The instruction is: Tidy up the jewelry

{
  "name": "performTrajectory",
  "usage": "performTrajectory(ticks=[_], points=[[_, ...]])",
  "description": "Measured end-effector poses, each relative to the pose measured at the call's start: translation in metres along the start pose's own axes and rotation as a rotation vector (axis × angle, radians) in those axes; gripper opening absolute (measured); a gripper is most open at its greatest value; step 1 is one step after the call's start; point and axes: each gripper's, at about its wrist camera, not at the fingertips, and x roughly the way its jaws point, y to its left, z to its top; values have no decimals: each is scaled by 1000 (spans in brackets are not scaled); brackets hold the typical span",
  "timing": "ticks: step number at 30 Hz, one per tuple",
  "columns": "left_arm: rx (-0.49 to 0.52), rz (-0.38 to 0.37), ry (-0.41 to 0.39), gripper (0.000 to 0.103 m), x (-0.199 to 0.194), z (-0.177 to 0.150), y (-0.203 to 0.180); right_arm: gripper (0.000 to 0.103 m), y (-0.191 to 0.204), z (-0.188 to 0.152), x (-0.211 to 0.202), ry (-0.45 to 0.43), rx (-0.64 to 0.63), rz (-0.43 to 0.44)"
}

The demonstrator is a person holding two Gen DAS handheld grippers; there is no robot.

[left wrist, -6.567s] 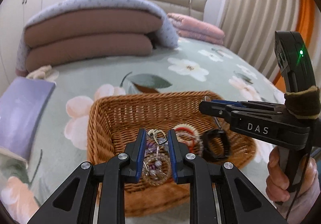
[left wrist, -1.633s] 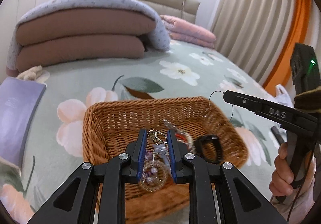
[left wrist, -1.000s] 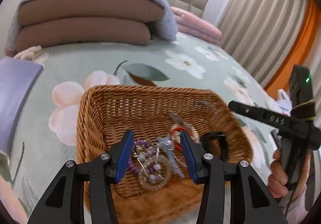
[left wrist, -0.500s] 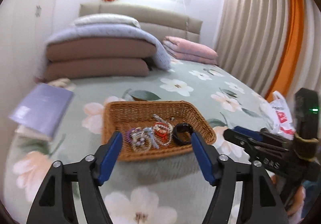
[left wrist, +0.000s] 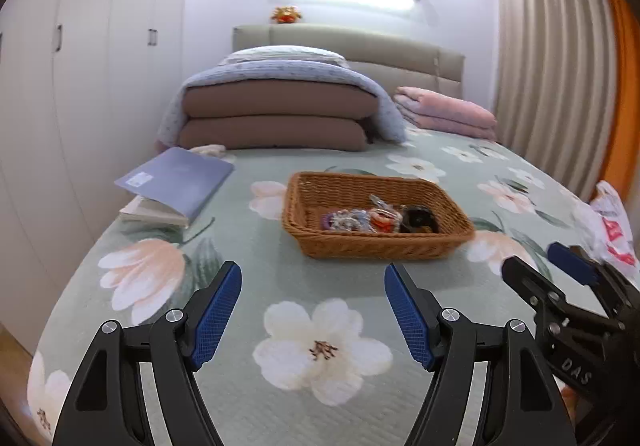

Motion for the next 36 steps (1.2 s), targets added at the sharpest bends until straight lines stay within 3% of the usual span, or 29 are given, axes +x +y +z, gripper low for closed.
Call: performTrajectory(ticks=[3, 7, 11, 36], points=[[-25, -41, -31, 75, 1, -4, 5, 78, -2, -3, 5, 6, 11, 10], [-17, -13, -72, 75, -2, -11, 3, 78, -2, -10, 12, 16, -14, -10], [-54, -65, -54, 75, 7, -16, 5, 78, -8, -15, 14, 12, -9, -29], [-38, -61, -72, 75, 5, -19, -5, 78, -18, -16, 15, 14, 22, -31]])
